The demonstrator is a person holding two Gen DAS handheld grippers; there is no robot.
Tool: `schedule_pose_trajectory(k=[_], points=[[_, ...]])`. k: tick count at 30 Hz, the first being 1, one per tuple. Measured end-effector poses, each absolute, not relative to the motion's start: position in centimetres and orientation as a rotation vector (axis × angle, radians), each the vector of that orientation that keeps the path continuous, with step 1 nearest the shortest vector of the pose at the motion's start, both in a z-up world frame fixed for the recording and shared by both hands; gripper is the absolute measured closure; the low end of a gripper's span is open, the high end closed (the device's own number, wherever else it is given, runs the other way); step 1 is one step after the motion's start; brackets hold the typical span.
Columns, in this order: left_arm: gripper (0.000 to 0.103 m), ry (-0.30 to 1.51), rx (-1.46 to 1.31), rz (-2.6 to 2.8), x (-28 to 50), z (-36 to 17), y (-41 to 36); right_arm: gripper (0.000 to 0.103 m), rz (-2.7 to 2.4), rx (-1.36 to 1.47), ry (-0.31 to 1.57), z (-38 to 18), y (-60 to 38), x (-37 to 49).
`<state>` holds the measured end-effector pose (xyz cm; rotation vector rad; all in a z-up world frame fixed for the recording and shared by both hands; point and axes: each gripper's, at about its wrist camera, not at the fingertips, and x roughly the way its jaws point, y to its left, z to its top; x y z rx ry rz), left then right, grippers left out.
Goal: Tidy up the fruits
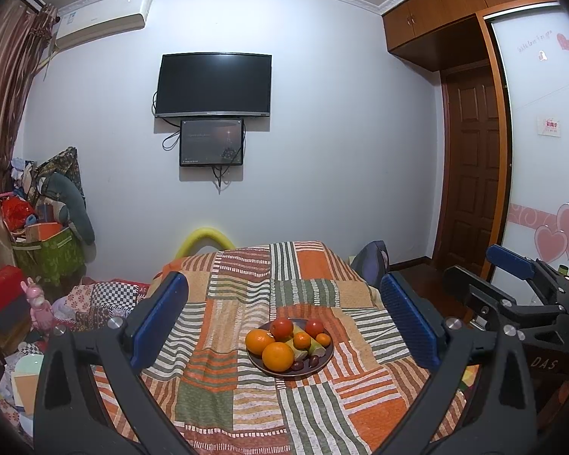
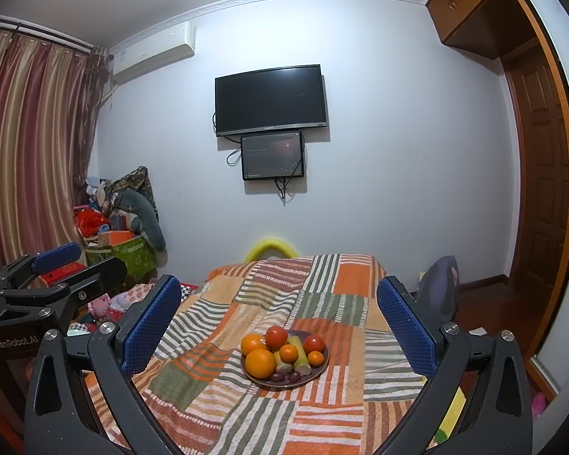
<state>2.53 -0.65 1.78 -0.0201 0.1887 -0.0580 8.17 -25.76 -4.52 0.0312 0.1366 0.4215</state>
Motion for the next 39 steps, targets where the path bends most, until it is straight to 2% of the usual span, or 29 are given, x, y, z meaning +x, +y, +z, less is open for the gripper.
schedule_pose_trajectory(k=[39], points=[[0.000,0.199,-0.033,-0.086,2.81,2.05,-1.12,0.000,0.418,0.037,0.136,-3.94,-26.06,8.31]])
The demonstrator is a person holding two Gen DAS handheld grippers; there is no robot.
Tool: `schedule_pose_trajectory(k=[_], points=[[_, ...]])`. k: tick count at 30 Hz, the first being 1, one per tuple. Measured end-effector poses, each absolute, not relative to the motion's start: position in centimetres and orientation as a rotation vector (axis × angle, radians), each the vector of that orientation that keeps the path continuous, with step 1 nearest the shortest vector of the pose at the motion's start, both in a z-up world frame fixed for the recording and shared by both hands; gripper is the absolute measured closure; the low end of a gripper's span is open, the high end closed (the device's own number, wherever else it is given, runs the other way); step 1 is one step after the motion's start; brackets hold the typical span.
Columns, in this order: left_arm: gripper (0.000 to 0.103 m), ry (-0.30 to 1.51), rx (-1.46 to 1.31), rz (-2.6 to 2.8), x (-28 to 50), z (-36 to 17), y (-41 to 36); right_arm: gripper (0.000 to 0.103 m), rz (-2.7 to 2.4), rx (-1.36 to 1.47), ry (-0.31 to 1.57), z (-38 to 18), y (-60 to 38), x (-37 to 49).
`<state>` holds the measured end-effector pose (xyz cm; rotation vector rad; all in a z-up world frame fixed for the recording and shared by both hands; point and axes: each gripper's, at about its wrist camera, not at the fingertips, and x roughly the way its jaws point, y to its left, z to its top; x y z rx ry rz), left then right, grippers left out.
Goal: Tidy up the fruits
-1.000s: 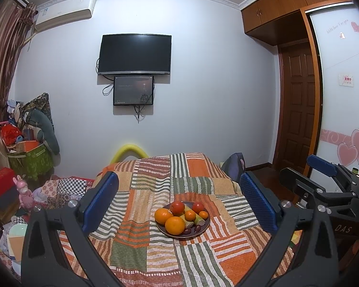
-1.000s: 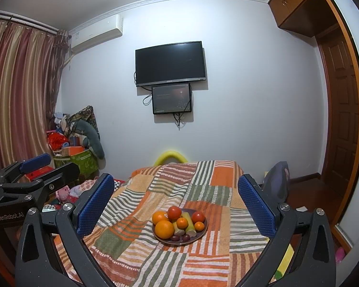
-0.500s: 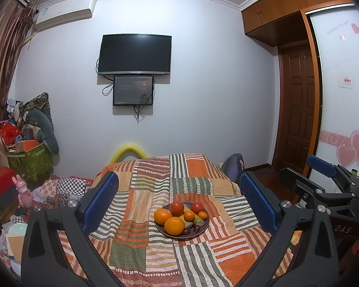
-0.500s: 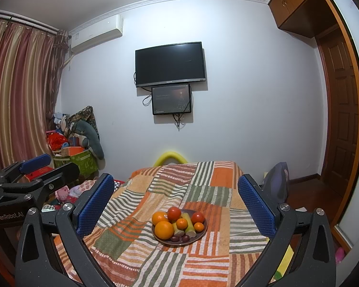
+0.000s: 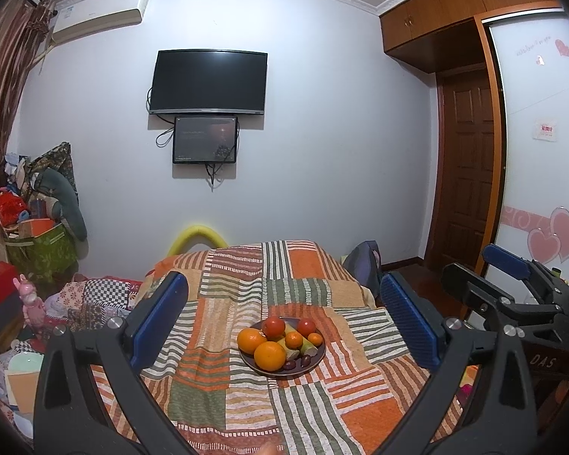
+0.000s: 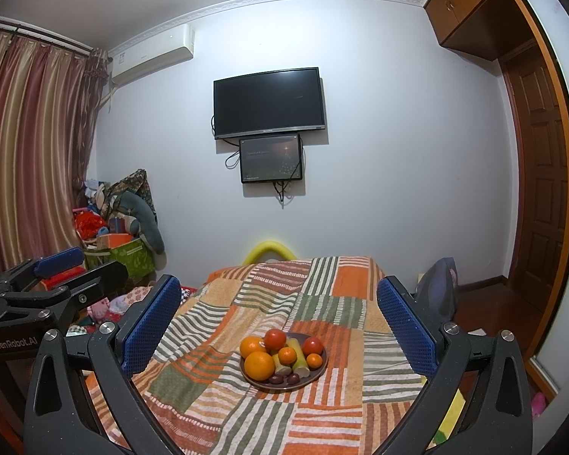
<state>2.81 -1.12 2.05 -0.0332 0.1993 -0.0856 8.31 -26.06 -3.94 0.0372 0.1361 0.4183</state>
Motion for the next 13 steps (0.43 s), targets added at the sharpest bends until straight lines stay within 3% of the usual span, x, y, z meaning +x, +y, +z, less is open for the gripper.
schedule_pose_trajectory(k=[13], points=[[0.000,0.202,-0.024,-0.091,2.70,2.07,-1.29,0.000,0.409,0.043,0.146,-3.83,-26.40,8.80]])
